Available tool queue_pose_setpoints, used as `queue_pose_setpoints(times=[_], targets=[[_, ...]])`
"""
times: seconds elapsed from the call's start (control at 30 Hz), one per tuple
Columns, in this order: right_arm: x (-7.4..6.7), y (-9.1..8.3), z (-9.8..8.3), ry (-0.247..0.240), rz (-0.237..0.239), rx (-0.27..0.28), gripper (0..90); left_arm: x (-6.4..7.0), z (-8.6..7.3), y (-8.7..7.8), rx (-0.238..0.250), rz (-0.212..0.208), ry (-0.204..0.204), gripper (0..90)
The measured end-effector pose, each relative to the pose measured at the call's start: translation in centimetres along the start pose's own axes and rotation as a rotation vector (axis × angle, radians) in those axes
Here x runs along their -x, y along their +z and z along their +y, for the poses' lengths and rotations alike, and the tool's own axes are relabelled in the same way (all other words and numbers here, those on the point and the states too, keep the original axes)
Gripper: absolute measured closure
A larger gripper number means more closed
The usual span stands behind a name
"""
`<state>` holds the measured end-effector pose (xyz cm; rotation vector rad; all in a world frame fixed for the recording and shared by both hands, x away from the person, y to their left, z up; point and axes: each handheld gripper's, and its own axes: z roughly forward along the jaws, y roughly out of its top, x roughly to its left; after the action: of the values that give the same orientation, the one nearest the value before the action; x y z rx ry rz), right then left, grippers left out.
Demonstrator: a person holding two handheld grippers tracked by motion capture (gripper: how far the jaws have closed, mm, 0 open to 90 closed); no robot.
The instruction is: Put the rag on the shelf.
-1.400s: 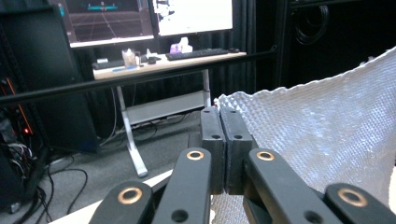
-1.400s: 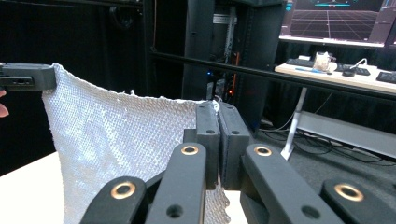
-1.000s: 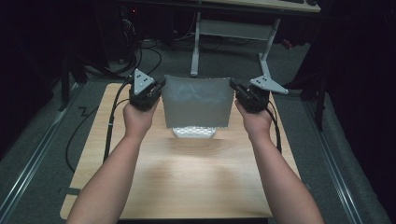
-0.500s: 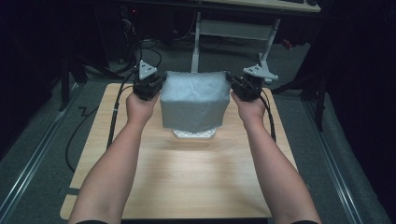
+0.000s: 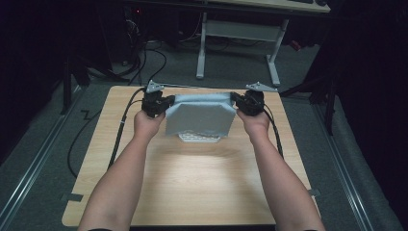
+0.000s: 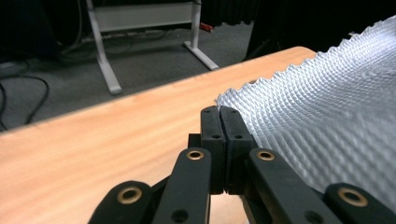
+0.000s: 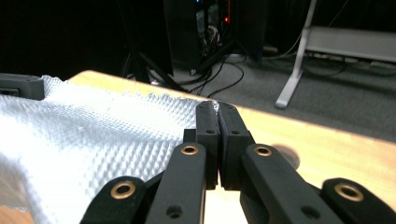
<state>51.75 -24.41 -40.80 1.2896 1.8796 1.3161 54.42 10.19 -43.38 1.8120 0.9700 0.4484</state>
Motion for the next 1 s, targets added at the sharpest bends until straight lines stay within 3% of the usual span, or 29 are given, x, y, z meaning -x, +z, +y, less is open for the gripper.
queue_pose_setpoints(times=[0.23,0.57,0.73,0.83,0.9,1.0], targets=[[0.1,0.5,-2.4,0.027,0.023,-0.031,88.8,0.0,-2.5,0.5,-0.010,-0.041,-0.056,89.9],[0.0,1.2,-4.9,0.050,0.043,-0.071,86.6,0.8,-4.1,0.9,-0.040,-0.058,-0.052,89.3],[-0.1,1.2,-4.9,0.057,0.042,-0.071,74.8,0.8,-4.1,0.5,-0.024,-0.042,-0.072,76.4],[0.0,0.9,-4.6,0.050,0.045,-0.058,72.0,0.4,-4.1,0.2,-0.019,0.000,-0.091,68.4],[0.0,0.7,-4.3,0.041,0.037,-0.051,69.7,0.0,-4.1,0.0,-0.012,0.009,-0.116,65.7],[0.2,0.4,-4.0,0.035,0.034,-0.033,67.1,-0.3,-4.0,-0.4,-0.008,0.028,-0.112,62.2]])
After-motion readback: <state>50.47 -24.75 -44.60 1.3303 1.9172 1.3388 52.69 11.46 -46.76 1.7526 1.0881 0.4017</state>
